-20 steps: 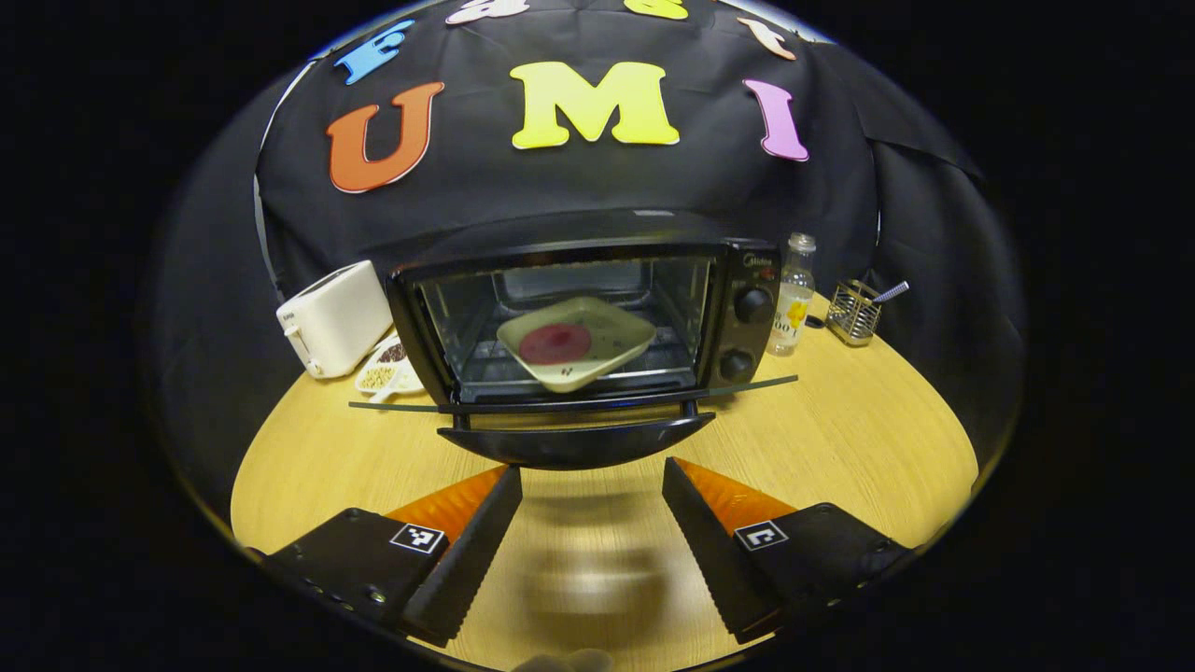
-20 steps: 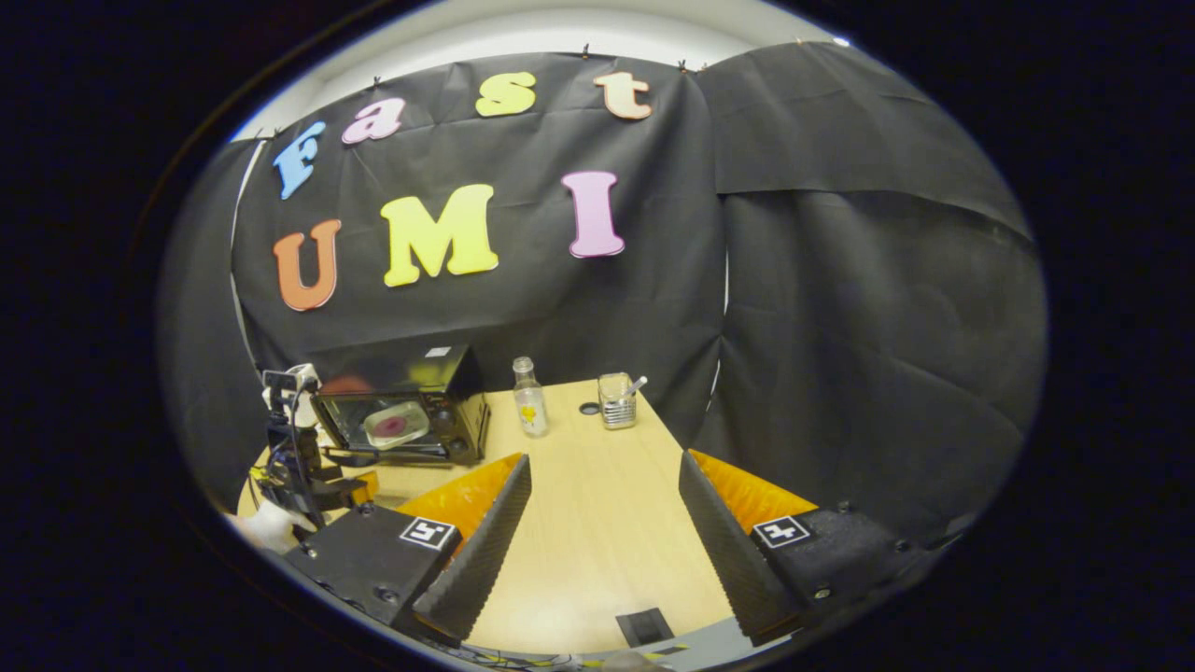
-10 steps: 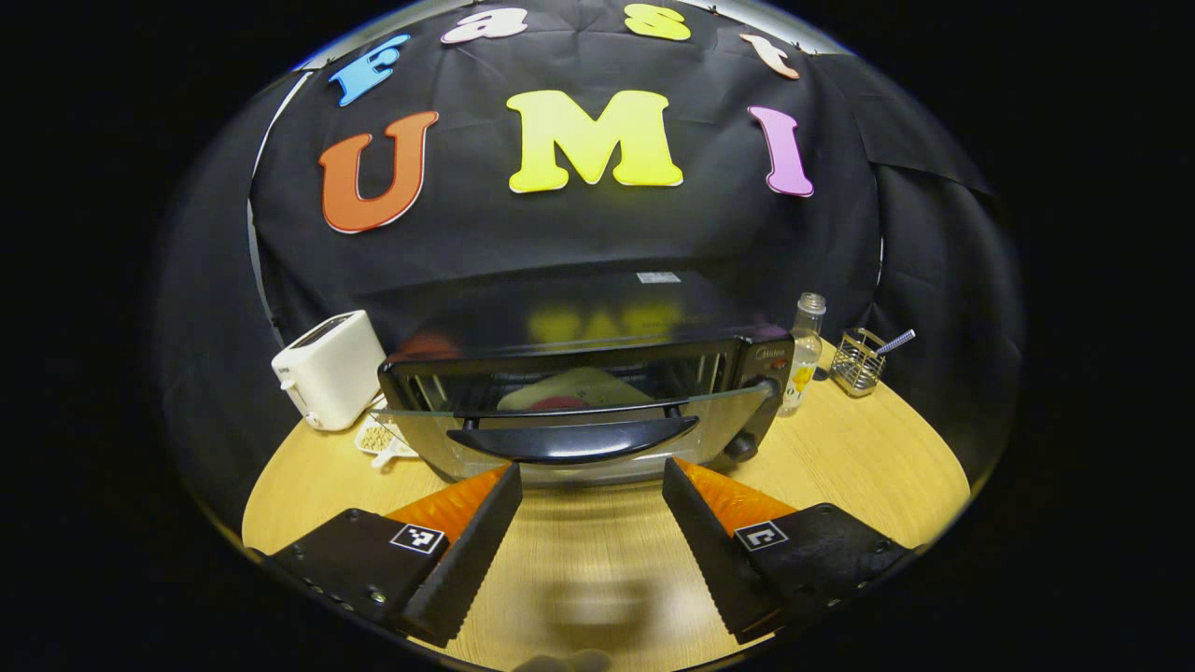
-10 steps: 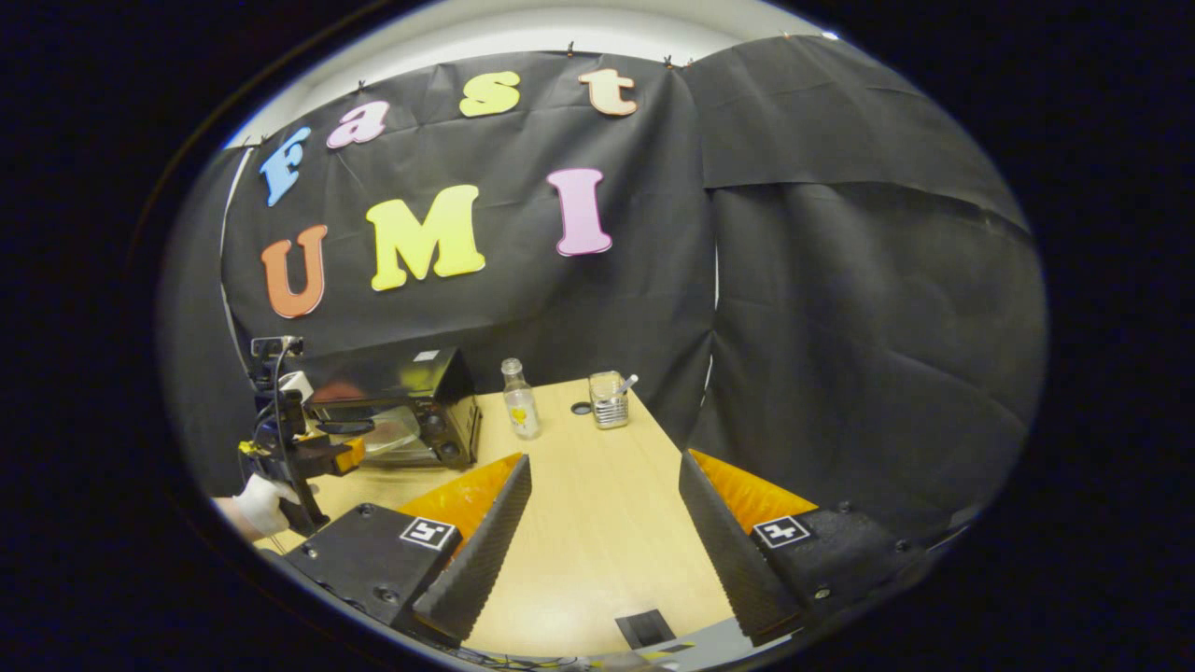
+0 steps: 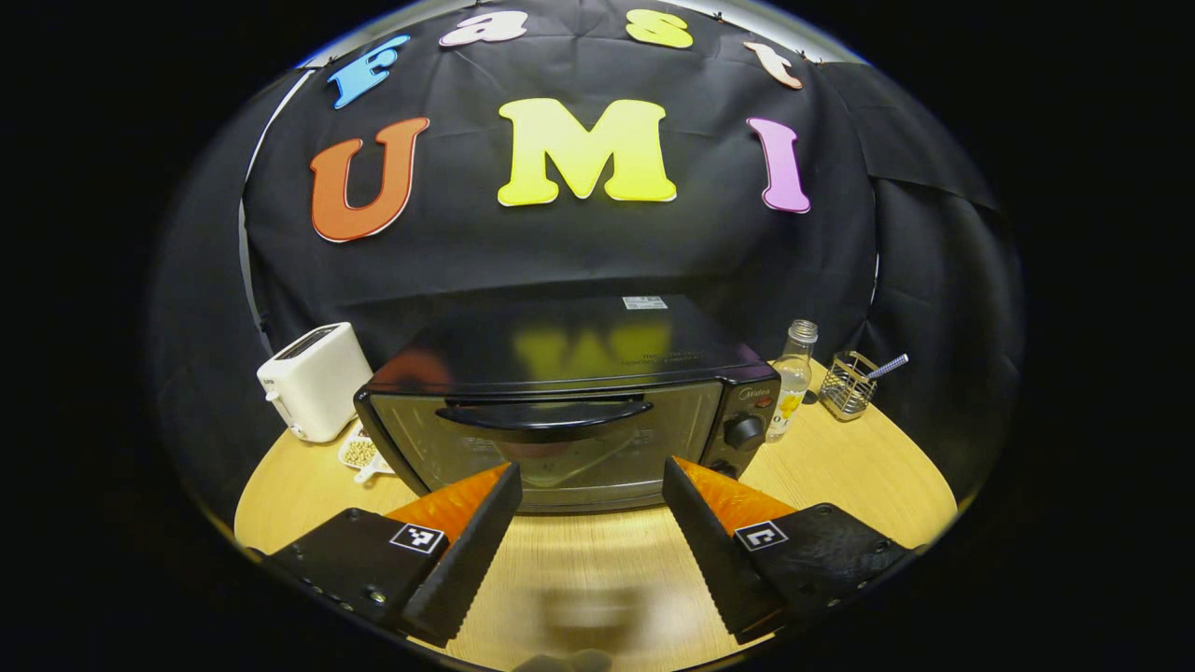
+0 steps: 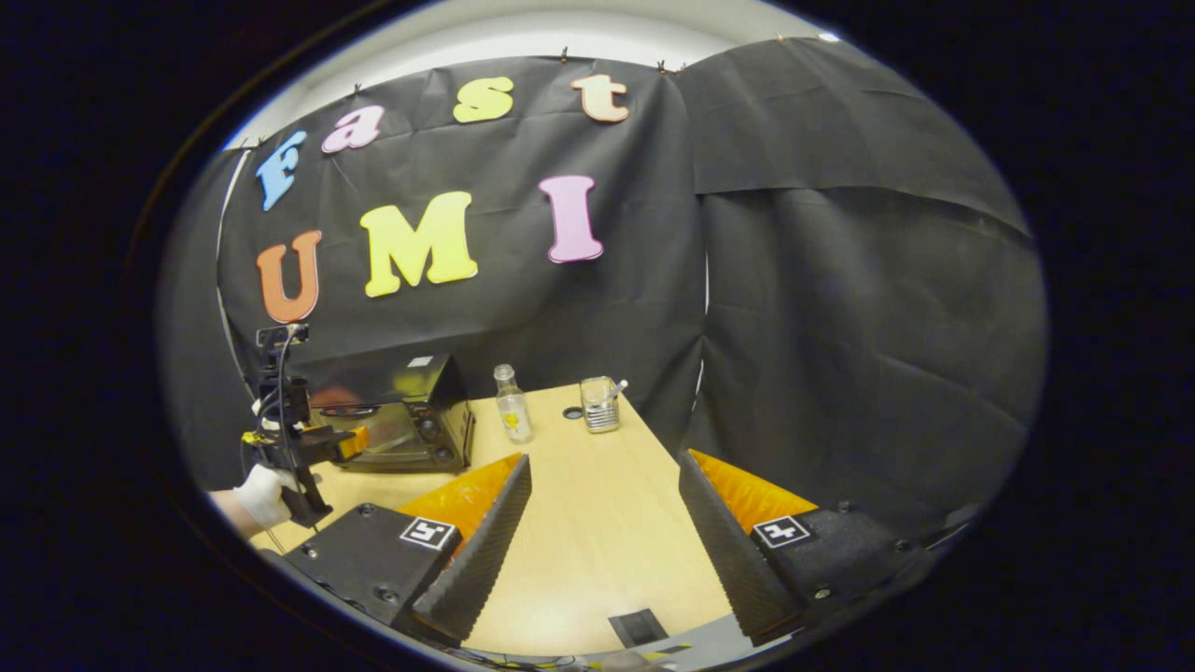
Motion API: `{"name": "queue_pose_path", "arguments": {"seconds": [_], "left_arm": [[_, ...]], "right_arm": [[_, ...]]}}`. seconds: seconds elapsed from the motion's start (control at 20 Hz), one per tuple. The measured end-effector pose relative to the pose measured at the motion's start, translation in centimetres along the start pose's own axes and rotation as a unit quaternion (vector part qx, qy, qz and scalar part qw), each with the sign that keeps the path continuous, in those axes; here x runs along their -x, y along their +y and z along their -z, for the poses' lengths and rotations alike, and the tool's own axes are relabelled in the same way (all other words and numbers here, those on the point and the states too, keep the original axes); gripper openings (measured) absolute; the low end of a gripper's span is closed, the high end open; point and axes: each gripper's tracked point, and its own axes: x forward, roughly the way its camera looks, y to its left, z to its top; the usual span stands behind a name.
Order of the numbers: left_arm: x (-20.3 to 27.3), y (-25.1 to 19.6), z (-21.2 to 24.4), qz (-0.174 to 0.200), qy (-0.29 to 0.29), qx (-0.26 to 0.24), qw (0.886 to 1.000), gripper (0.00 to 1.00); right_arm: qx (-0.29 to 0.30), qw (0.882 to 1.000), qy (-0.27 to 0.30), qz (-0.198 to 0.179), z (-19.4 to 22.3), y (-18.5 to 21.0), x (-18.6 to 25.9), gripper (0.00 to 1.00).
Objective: Open the electric oven with the left hand, put the food in, and close the electric oven.
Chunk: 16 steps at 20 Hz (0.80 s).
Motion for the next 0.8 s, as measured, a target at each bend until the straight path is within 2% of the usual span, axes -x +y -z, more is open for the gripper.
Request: {"name": "queue_pose_path", "arguments": {"seconds": [0.2,0.45,0.6,0.8], "left_arm": [[1.3,-0.3,0.4,0.0,-0.003,0.002,1.0,0.97],[4.9,-1.3,1.6,0.0,0.0,0.012,1.0,0.97],[9.0,-2.6,0.8,0.006,-0.015,0.011,1.0,0.97],[17.3,-3.5,-2.5,-0.001,-0.066,0.011,0.998,0.97]], "right_arm": [[0.008,1.0,0.002,-0.004,0.5,0.1,0.9,1.0],[0.018,0.999,0.003,-0.026,1.0,0.5,2.1,1.0],[0.019,0.998,-0.012,-0.054,0.3,1.1,3.3,1.0],[0.027,0.994,-0.041,-0.099,-1.1,1.1,5.5,1.0]]}}
